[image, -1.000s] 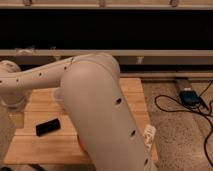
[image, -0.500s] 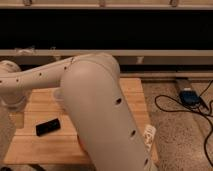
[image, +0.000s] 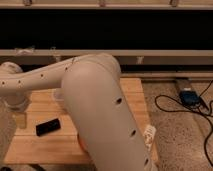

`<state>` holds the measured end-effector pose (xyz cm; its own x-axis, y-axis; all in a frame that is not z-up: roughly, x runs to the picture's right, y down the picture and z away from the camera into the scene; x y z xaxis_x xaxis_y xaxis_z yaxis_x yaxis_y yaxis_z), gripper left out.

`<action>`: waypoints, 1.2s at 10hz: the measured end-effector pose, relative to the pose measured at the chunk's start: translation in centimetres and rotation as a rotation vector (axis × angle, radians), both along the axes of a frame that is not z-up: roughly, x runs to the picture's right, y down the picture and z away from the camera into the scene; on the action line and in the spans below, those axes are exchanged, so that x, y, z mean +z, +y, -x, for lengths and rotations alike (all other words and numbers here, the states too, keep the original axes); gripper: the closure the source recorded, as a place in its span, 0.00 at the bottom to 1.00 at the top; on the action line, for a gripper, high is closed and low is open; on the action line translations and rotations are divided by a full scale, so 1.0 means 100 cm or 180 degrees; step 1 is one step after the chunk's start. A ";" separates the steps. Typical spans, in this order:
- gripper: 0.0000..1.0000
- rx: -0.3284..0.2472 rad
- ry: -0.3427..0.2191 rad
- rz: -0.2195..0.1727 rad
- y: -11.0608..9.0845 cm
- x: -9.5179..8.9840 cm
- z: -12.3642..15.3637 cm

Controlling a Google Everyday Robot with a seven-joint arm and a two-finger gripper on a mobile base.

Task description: Place the eraser in the ceramic cup

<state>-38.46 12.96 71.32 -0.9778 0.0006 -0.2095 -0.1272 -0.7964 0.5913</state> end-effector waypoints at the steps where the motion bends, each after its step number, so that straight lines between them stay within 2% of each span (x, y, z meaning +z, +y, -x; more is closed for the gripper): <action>1: 0.20 -0.0050 -0.0004 0.0005 0.013 0.013 -0.005; 5: 0.20 -0.0168 -0.0020 0.0098 0.070 0.070 -0.027; 7: 0.20 -0.0215 -0.0031 0.0210 0.098 0.102 -0.037; 9: 0.20 -0.0230 -0.0047 0.0260 0.104 0.123 -0.046; 12: 0.20 -0.0219 -0.0027 0.0272 0.103 0.127 -0.051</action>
<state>-33.41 23.21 83.98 -0.9743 0.0495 -0.2199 -0.1851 -0.7324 0.6552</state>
